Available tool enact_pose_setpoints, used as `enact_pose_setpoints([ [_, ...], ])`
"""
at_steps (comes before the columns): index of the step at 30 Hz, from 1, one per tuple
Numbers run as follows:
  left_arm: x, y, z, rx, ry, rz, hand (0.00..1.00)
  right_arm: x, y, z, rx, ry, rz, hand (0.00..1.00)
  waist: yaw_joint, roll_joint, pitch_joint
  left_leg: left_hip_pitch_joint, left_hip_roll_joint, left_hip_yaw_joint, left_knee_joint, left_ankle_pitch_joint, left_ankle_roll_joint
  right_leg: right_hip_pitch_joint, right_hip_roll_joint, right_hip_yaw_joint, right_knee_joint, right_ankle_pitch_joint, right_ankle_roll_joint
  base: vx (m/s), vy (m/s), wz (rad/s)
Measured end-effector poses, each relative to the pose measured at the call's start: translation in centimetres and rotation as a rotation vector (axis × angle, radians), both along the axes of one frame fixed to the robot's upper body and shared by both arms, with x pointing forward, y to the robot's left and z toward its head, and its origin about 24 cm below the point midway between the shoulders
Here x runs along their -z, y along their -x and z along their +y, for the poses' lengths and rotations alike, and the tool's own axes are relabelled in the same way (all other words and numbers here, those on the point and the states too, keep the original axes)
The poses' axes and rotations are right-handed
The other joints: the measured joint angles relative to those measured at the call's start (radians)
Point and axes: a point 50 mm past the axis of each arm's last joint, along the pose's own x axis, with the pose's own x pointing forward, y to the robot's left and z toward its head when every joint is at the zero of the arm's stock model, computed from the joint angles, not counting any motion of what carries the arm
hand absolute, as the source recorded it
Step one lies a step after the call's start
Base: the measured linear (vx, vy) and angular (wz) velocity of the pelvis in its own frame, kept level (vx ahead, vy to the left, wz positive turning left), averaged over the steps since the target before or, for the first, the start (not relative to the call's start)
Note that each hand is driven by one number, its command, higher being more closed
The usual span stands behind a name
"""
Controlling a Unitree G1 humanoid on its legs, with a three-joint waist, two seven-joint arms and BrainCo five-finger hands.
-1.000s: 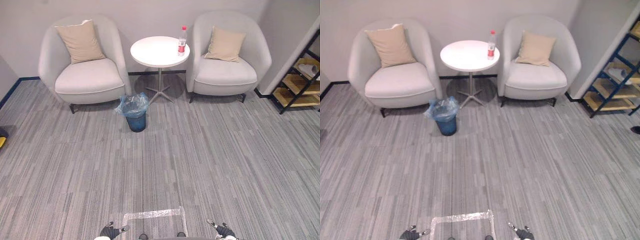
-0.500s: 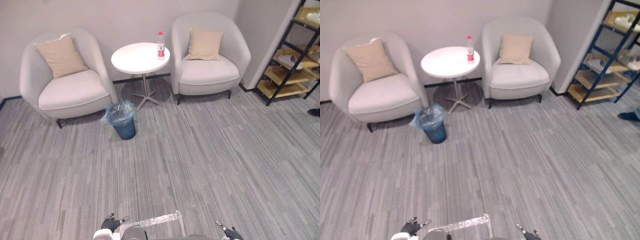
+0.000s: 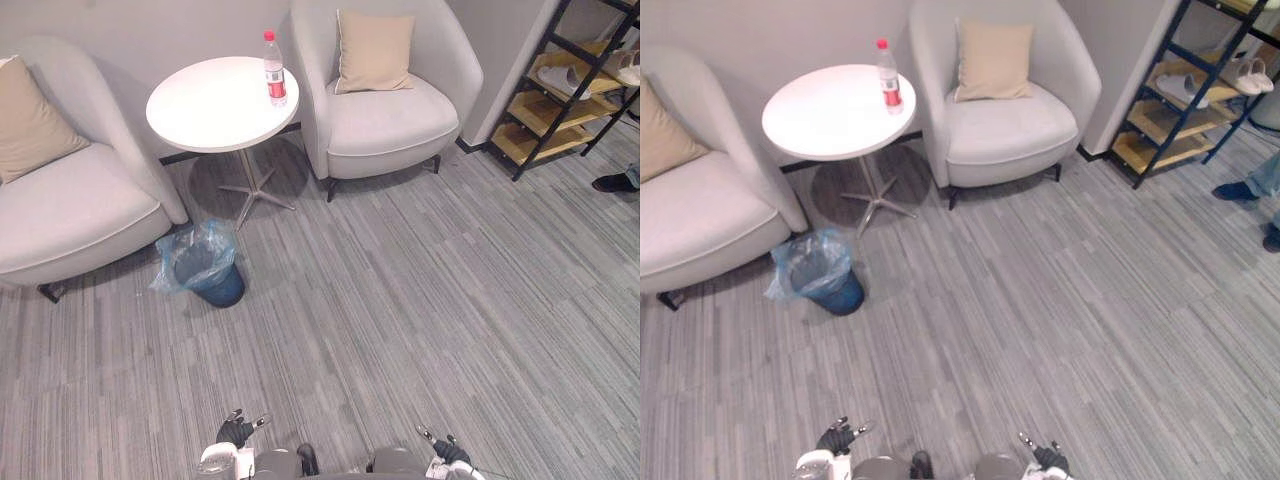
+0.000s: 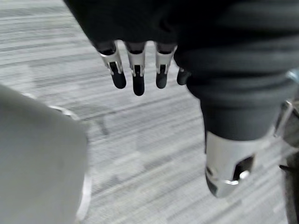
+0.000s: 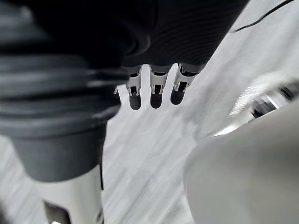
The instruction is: Gather rubbish on tea table into small bin, then transfer packed bag to large trash can.
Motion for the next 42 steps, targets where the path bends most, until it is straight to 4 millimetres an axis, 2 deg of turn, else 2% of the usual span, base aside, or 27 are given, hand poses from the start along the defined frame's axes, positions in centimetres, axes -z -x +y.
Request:
enact_pose_setpoints([
  [2,-0.1,-0.3,-0.1,0.009,0.001,-0.008,0.0,-0.3,-0.6,-0.1,-0.008,0.004,-0.025,0.0,-0.004,0.002,0.001,0.037,0.025,-0.005,0.002,0.0,0.0,-0.082,0.01,-0.052,-0.141,0.003,-0.007,0.57,-0.142,0.19],
  [4,-0.1,-0.4,-0.2,0.018,0.0,-0.009,0.0,-0.5,-0.9,-0.4,-0.025,0.014,-0.037,0.0,-0.008,0.002,0.001,0.066,0.045,-0.027,0.007,-0.006,-0.013,-0.136,0.045,-0.052,-0.354,0.1,-0.013,0.5,-0.162,0.32],
  [5,0.0,-0.1,0.2,0.02,-0.01,0.001,0.0,-0.3,-0.2,-0.4,-0.047,0.024,-0.013,0.0,-0.016,-0.025,-0.009,0.076,0.033,-0.051,0.026,-0.02,-0.046,-0.117,0.054,-0.037,-0.544,0.28,-0.044,0.59,-0.178,0.15],
  [6,0.3,0.4,-1.0,0.013,0.028,0.025,0.0,-0.5,0.0,-1.7,-0.062,0.06,0.001,0.0,-0.004,0.03,-0.017,0.074,0.089,-0.077,0.105,-0.037,-0.097,-0.109,0.096,-0.041,-0.528,0.334,-0.089,0.69,-0.206,0.08],
  [7,0.4,0.4,-1.1,0.013,0.032,0.025,0.0,-0.5,0.0,-1.8,-0.064,0.063,0.001,0.0,-0.004,0.032,-0.019,0.068,0.09,-0.08,0.112,-0.033,-0.101,-0.108,0.097,-0.041,-0.531,0.331,-0.092,0.55,-0.166,-0.09],
  [9,0.3,-0.2,-2.1,0.017,0.057,0.009,0.0,-0.7,-0.1,-2.5,-0.074,0.086,0.006,0.0,-0.008,0.045,-0.012,-0.001,0.095,-0.094,0.246,0.034,-0.144,-0.049,0.097,-0.043,-0.592,0.296,-0.099,0.47,-0.158,0.22],
  [11,0.0,-0.9,-2.3,-0.018,0.074,-0.021,0.0,-0.1,0.8,-1.9,-0.057,0.059,0.049,0.0,-0.015,0.031,0.024,-0.085,0.118,-0.105,0.51,0.014,-0.163,0.09,0.099,-0.061,-0.663,0.262,-0.105,0.46,-0.144,0.46],
  [13,-0.5,-1.6,-1.7,-0.055,0.071,-0.069,0.0,0.0,1.0,-1.5,-0.061,0.057,0.047,0.0,0.002,0.012,0.031,-0.189,0.177,-0.014,0.713,0.005,-0.128,0.195,0.099,-0.075,-0.695,0.222,-0.11,0.37,-0.088,0.12],
  [14,-0.6,-1.8,-1.6,-0.06,0.069,-0.079,0.0,-0.1,0.8,-1.4,-0.057,0.056,0.033,0.0,0.004,0.01,0.033,-0.231,0.2,0.022,0.729,-0.003,-0.109,0.231,0.099,-0.075,-0.708,0.206,-0.114,0.37,-0.028,-0.01],
  [16,-0.9,-2.2,-1.6,-0.06,0.069,-0.097,0.0,-0.2,0.3,-0.9,-0.049,0.045,0.012,0.0,0.007,0.01,0.032,-0.317,0.213,0.058,0.697,-0.008,-0.1,0.276,0.096,-0.073,-0.738,0.188,-0.107,0.25,0.018,-0.01],
  [19,-1.0,-2.5,-1.6,-0.056,0.069,-0.112,0.0,-0.1,0.0,-0.3,-0.048,0.028,0.012,0.0,0.016,0.003,0.03,-0.4,0.132,0.066,0.361,0.019,-0.099,0.344,0.064,-0.072,-0.805,0.182,-0.062,0.32,0.116,0.0],
  [20,-1.1,-2.6,-1.7,-0.051,0.069,-0.119,0.0,0.1,0.3,-0.3,-0.043,0.024,0.03,0.0,0.022,0.002,0.03,-0.402,0.083,0.055,0.161,0.09,-0.107,0.371,0.046,-0.071,-0.825,0.173,-0.037,0.42,0.178,-0.14],
  [21,-1.0,-2.5,-1.5,-0.048,0.064,-0.12,0.0,0.3,0.8,-0.3,-0.043,0.021,0.053,0.0,0.045,0.0,0.025,-0.388,0.046,0.031,0.037,0.251,-0.091,0.4,0.038,-0.046,-0.847,0.158,-0.007,0.62,0.257,-0.23],
  [22,-1.0,-2.5,-1.4,-0.048,0.061,-0.119,0.0,0.4,0.8,0.0,-0.046,0.013,0.059,0.0,0.053,-0.017,0.019,-0.379,0.024,0.032,0.032,0.255,-0.047,0.41,0.03,-0.029,-0.855,0.151,0.009,0.48,0.191,-0.21],
  [25,-1.2,-2.5,-0.1,-0.046,0.028,-0.119,0.0,0.5,0.6,0.5,-0.056,-0.001,0.056,0.0,0.054,-0.048,0.006,-0.42,0.005,0.048,0.16,0.15,-0.005,0.406,-0.01,0.003,-0.821,0.136,0.036,0.47,0.165,0.03],
  [27,-0.7,-1.7,0.3,-0.044,0.017,-0.078,0.0,0.4,0.4,0.5,-0.069,0.006,0.052,0.0,0.057,-0.051,0.001,-0.346,0.001,0.061,0.172,0.068,0.004,0.328,-0.027,0.063,-0.541,0.13,0.071,0.49,0.227,-0.19],
  [28,-0.6,-1.5,0.4,-0.043,0.015,-0.067,0.0,0.4,0.4,0.5,-0.07,0.005,0.051,0.0,0.057,-0.052,0.001,-0.323,-0.002,0.064,0.161,0.06,0.005,0.3,-0.033,0.071,-0.466,0.138,0.091,0.51,0.2,-0.21],
  [29,-0.3,-0.7,0.7,-0.023,0.002,-0.034,0.0,0.5,0.5,0.8,-0.074,-0.007,0.053,0.0,0.052,-0.056,-0.002,-0.254,-0.016,0.066,0.127,0.039,0.005,0.218,-0.05,0.089,-0.236,0.124,0.142,0.42,0.099,-0.02],
  [31,-0.2,-0.4,0.8,0.012,-0.01,-0.011,0.0,0.5,0.6,0.9,-0.077,-0.015,0.051,0.0,0.041,-0.057,-0.005,-0.152,-0.034,0.059,0.068,0.027,-0.001,0.124,-0.073,0.04,-0.077,0.074,0.108,0.41,0.074,0.1],
  [34,-0.2,-0.6,0.7,0.013,-0.005,-0.016,0.0,0.2,-0.2,0.6,-0.094,0.0,0.032,0.0,0.032,-0.039,-0.001,-0.072,-0.003,0.035,0.03,0.028,-0.002,0.029,-0.046,-0.065,-0.204,0.03,0.034,0.42,-0.022,0.12],
  [35,-0.2,-0.6,0.6,0.013,-0.004,-0.017,0.0,0.2,-0.3,0.5,-0.096,0.003,0.026,0.0,0.03,-0.033,0.0,-0.065,0.007,0.028,0.03,0.028,-0.002,0.017,-0.032,-0.065,-0.238,0.03,0.033,0.38,-0.134,0.23],
  [36,-0.2,-0.6,0.4,0.013,0.002,-0.018,0.0,-0.1,-0.8,0.1,-0.109,0.016,0.006,0.0,0.022,-0.013,0.005,-0.041,0.042,0.007,0.029,0.027,-0.002,-0.015,0.017,-0.05,-0.352,0.05,0.027,0.38,-0.172,0.34],
  [38,-0.1,-0.4,0.3,0.012,0.004,-0.013,0.0,-0.3,-1.1,-0.1,-0.132,0.029,-0.003,0.0,0.001,-0.009,0.004,-0.011,0.071,-0.029,0.027,0.027,-0.005,-0.037,0.066,0.005,-0.537,0.16,0.027,0.48,-0.249,0.6],
  [39,0.0,0.4,0.9,0.009,-0.01,0.009,0.0,0.1,0.1,0.2,-0.138,0.023,0.027,0.0,-0.016,-0.053,-0.017,0.012,0.056,-0.068,0.027,0.006,-0.059,-0.016,0.054,0.075,-0.734,0.402,0.04,0.43,-0.272,0.74],
  [40,0.2,0.5,0.4,0.009,0.002,0.018,0.0,0.2,0.4,0.1,-0.129,0.02,0.035,0.0,-0.017,-0.04,-0.014,0.031,0.068,-0.092,0.026,-0.013,-0.086,-0.013,0.062,0.062,-0.711,0.432,-0.006,0.49,-0.308,0.69],
  [41,0.3,0.5,-0.8,0.016,0.032,0.021,0.0,-0.1,0.2,-1.0,-0.135,0.051,0.039,0.0,-0.006,0.007,-0.025,0.029,0.116,-0.113,0.028,-0.011,-0.106,-0.012,0.095,0.043,-0.69,0.422,-0.017,0.3,-0.193,0.26],
  [42,0.3,0.4,-1.0,0.021,0.034,0.018,0.0,-0.1,0.3,-1.1,-0.134,0.055,0.04,0.0,-0.007,0.008,-0.028,0.027,0.12,-0.115,0.03,-0.001,-0.123,-0.009,0.096,0.034,-0.692,0.405,-0.022,0.28,-0.178,0.23],
])
